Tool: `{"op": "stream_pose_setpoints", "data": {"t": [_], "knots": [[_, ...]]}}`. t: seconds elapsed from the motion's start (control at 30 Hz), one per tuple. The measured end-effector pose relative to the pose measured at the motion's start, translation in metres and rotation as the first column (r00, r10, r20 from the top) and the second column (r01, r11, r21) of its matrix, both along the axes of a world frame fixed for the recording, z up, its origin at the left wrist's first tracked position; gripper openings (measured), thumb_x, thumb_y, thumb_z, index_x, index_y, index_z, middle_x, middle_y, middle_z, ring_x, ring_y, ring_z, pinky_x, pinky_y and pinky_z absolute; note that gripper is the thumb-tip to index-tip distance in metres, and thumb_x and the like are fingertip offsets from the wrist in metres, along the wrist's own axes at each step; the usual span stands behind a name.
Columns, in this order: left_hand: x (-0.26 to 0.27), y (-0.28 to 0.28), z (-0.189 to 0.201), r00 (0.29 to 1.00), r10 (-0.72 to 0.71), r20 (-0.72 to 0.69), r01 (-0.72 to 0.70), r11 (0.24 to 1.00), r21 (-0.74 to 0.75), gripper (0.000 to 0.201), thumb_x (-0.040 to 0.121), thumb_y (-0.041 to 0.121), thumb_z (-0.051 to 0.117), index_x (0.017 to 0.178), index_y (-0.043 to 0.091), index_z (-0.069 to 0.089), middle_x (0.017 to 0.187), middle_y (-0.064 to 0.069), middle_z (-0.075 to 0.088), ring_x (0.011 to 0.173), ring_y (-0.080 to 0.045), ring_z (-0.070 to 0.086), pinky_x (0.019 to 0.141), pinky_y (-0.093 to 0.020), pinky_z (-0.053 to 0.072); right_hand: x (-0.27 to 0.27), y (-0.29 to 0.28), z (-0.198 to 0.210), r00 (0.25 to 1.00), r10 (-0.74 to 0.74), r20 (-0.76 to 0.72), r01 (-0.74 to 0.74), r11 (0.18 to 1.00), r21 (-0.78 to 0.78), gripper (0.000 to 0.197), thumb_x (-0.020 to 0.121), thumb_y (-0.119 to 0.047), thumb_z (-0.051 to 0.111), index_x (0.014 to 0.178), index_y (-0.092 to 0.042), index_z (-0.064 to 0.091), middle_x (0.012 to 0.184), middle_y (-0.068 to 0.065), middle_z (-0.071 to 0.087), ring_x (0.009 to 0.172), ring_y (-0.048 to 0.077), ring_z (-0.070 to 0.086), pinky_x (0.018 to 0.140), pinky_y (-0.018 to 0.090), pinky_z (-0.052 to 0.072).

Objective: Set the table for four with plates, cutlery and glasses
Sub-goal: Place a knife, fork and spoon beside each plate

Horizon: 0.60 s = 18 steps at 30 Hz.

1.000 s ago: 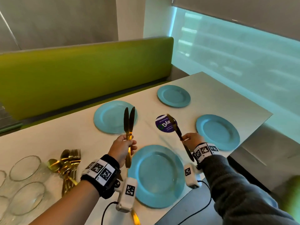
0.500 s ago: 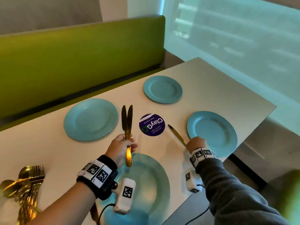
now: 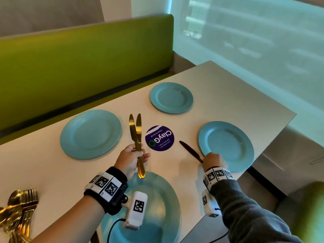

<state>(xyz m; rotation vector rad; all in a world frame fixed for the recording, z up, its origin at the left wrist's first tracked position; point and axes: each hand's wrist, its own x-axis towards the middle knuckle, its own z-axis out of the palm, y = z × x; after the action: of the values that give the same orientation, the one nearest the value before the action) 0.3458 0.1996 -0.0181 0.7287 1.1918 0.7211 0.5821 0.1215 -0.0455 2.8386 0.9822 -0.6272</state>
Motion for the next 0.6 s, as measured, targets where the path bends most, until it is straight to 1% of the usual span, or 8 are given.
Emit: {"op": "stream_pose_setpoints", "data": {"t": [0.07, 0.13, 0.2, 0.27, 0.33, 0.47, 0.57, 0.6], "knots": [[0.002, -0.001, 0.000, 1.000, -0.004, 0.001, 0.004, 1.000, -0.004, 0.024, 0.093, -0.009, 0.039, 0.100, 0.008, 0.054, 0.085, -0.008, 0.057, 0.073, -0.018, 0.064, 0.059, -0.018, 0.056, 0.000, -0.002, 0.000, 1.000, 0.007, 0.010, -0.007, 1.000, 0.001, 0.022, 0.093, -0.014, 0.049, 0.105, -0.007, 0.066, 0.098, 0.010, 0.067, 0.091, 0.025, 0.065, 0.078, 0.032, 0.052], [0.003, -0.002, 0.001, 1.000, -0.012, 0.005, 0.012, 1.000, -0.007, 0.024, 0.093, -0.008, 0.039, 0.097, 0.010, 0.055, 0.086, -0.008, 0.057, 0.073, -0.018, 0.064, 0.060, -0.018, 0.057, 0.000, -0.004, 0.001, 1.000, 0.014, 0.019, -0.014, 1.000, -0.003, 0.022, 0.094, -0.013, 0.048, 0.105, -0.007, 0.066, 0.099, 0.010, 0.067, 0.091, 0.025, 0.065, 0.077, 0.031, 0.051], [0.004, -0.003, 0.002, 1.000, -0.011, 0.011, 0.011, 1.000, -0.011, 0.025, 0.093, -0.009, 0.039, 0.094, 0.010, 0.055, 0.086, -0.008, 0.057, 0.073, -0.019, 0.064, 0.057, -0.017, 0.057, 0.000, -0.006, 0.002, 1.000, 0.020, 0.020, -0.020, 1.000, -0.006, 0.022, 0.094, -0.013, 0.047, 0.105, -0.007, 0.065, 0.100, 0.010, 0.067, 0.088, 0.024, 0.064, 0.076, 0.031, 0.049], [0.004, -0.003, 0.003, 1.000, -0.006, 0.023, 0.007, 1.000, -0.014, 0.024, 0.093, -0.009, 0.039, 0.098, 0.008, 0.054, 0.086, -0.008, 0.057, 0.073, -0.019, 0.064, 0.056, -0.017, 0.057, 0.000, -0.007, 0.003, 1.000, 0.022, 0.015, -0.022, 1.000, -0.004, 0.022, 0.094, -0.013, 0.047, 0.104, -0.007, 0.065, 0.098, 0.009, 0.067, 0.081, 0.023, 0.060, 0.074, 0.030, 0.049], [0.004, -0.003, 0.004, 1.000, -0.003, 0.030, 0.004, 1.000, -0.016, 0.023, 0.093, -0.009, 0.039, 0.101, 0.007, 0.054, 0.086, -0.008, 0.057, 0.073, -0.020, 0.064, 0.057, -0.017, 0.057, -0.001, -0.009, 0.003, 1.000, 0.025, 0.014, -0.025, 1.000, -0.004, 0.021, 0.095, -0.014, 0.047, 0.103, -0.007, 0.065, 0.096, 0.009, 0.066, 0.078, 0.022, 0.058, 0.074, 0.030, 0.049], [0.003, -0.005, 0.007, 1.000, 0.000, 0.029, 0.001, 1.000, -0.013, 0.025, 0.092, -0.010, 0.040, 0.090, 0.010, 0.056, 0.084, -0.009, 0.057, 0.073, -0.021, 0.064, 0.058, -0.019, 0.057, 0.000, -0.012, 0.005, 1.000, 0.030, 0.010, -0.030, 1.000, 0.006, 0.021, 0.095, -0.014, 0.046, 0.103, -0.008, 0.065, 0.096, 0.009, 0.067, 0.085, 0.023, 0.065, 0.076, 0.032, 0.052], [0.003, -0.008, 0.010, 0.999, -0.019, 0.025, 0.020, 1.000, -0.019, 0.025, 0.091, -0.011, 0.041, 0.087, 0.009, 0.057, 0.083, -0.009, 0.058, 0.073, -0.021, 0.063, 0.063, -0.024, 0.057, -0.002, -0.012, 0.007, 1.000, 0.029, -0.009, -0.029, 0.999, 0.019, 0.021, 0.094, -0.013, 0.047, 0.103, -0.008, 0.065, 0.095, 0.008, 0.067, 0.081, 0.022, 0.063, 0.075, 0.031, 0.051], [0.003, -0.009, 0.011, 0.999, -0.027, 0.024, 0.027, 0.999, -0.019, 0.026, 0.091, -0.011, 0.042, 0.085, 0.008, 0.058, 0.083, -0.009, 0.059, 0.073, -0.021, 0.063, 0.064, -0.025, 0.056, -0.003, -0.010, 0.010, 0.999, 0.037, -0.010, -0.037, 0.999, 0.028, 0.021, 0.093, -0.012, 0.047, 0.103, -0.008, 0.066, 0.095, 0.008, 0.067, 0.082, 0.023, 0.063, 0.074, 0.031, 0.051]]}}
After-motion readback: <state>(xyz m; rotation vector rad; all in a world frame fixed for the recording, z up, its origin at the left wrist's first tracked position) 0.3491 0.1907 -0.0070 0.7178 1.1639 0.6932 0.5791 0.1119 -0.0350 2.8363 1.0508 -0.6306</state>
